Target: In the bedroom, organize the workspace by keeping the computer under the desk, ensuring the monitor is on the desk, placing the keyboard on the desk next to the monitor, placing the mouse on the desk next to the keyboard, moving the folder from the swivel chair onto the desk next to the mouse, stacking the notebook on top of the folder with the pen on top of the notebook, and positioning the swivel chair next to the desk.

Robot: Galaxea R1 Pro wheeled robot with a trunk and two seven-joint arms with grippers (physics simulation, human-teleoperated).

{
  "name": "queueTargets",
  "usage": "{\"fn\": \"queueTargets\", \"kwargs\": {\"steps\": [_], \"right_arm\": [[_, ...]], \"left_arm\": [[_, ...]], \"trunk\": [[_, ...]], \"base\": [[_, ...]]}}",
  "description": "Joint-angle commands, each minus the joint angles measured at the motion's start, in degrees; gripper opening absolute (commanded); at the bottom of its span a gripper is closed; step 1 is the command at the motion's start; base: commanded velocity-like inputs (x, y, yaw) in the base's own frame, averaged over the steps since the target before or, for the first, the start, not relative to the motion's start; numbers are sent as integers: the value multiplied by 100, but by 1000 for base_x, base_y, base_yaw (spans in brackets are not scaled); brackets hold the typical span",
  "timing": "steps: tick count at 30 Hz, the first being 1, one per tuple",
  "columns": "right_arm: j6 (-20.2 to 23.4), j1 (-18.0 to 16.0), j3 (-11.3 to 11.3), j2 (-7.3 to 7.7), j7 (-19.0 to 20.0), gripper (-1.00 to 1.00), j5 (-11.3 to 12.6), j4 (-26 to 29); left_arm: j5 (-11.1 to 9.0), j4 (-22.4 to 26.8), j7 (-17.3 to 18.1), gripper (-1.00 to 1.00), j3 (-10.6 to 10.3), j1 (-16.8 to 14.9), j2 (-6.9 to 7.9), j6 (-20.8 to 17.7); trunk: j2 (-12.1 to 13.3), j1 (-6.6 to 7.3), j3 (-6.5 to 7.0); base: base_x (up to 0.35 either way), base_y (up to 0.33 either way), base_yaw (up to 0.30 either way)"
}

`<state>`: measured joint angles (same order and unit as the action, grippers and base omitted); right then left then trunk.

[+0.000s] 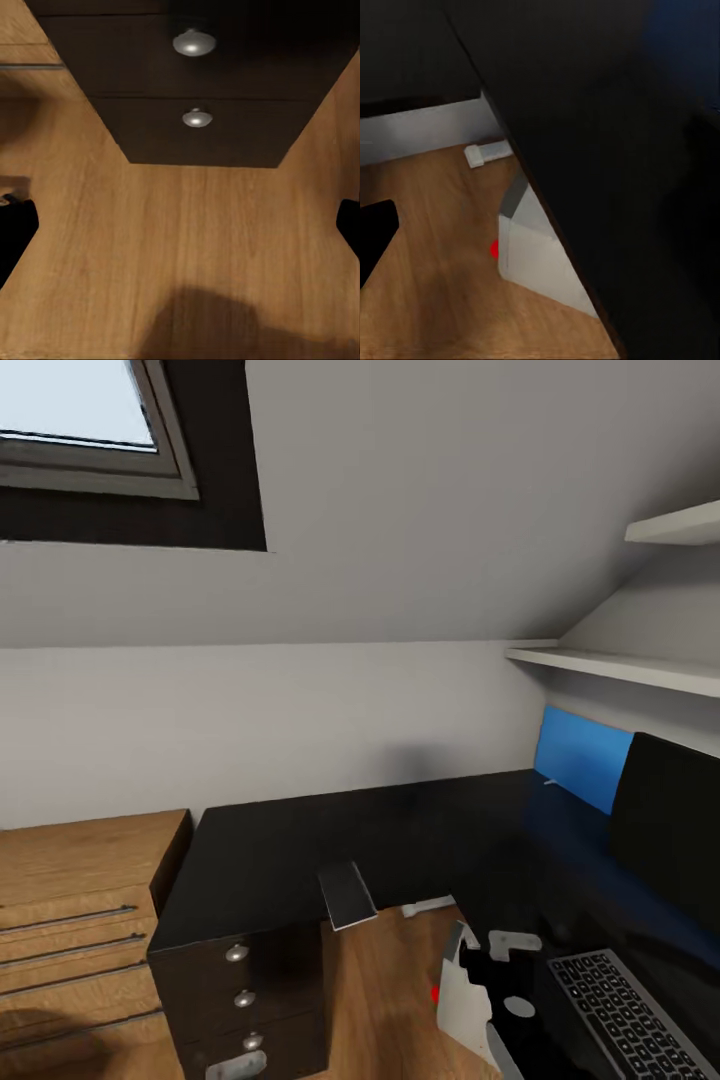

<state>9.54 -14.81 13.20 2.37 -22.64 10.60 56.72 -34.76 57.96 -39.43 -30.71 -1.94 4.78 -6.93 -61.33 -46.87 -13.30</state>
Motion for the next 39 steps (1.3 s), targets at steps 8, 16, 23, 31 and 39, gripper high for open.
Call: {"fn": "queueTargets", "kwargs": {"steps": [8,16,23,31,39], "right_arm": [[-460,38,56,-406,-34,100,-18,-914],[-2110,40,92,-523,-7,100,-35,-2372],[-3965,21,99,-734,5,100,-85,-3775],[-4437,14,56,-676,21,100,-36,-4166],[-4468,14,90,-719,23,100,-44,-4223]], "left_arm": [[-2,-923,664,100,4,-8,15,285],[-19,-1867,811,100,130,-8,-20,1602],[-25,-2198,1679,100,151,-8,-29,1966],[-8,-2987,2171,100,158,-8,-275,1876],[45,-3236,2175,100,140,-8,-380,3001]], "trunk": [[-6,2,-8],[-6,2,-27],[-6,2,-57],[-6,2,-94],[-6,2,-125]], "base": [[-62,0,275],[-4,0,269],[0,0,259],[0,0,246],[0,0,249]]}}
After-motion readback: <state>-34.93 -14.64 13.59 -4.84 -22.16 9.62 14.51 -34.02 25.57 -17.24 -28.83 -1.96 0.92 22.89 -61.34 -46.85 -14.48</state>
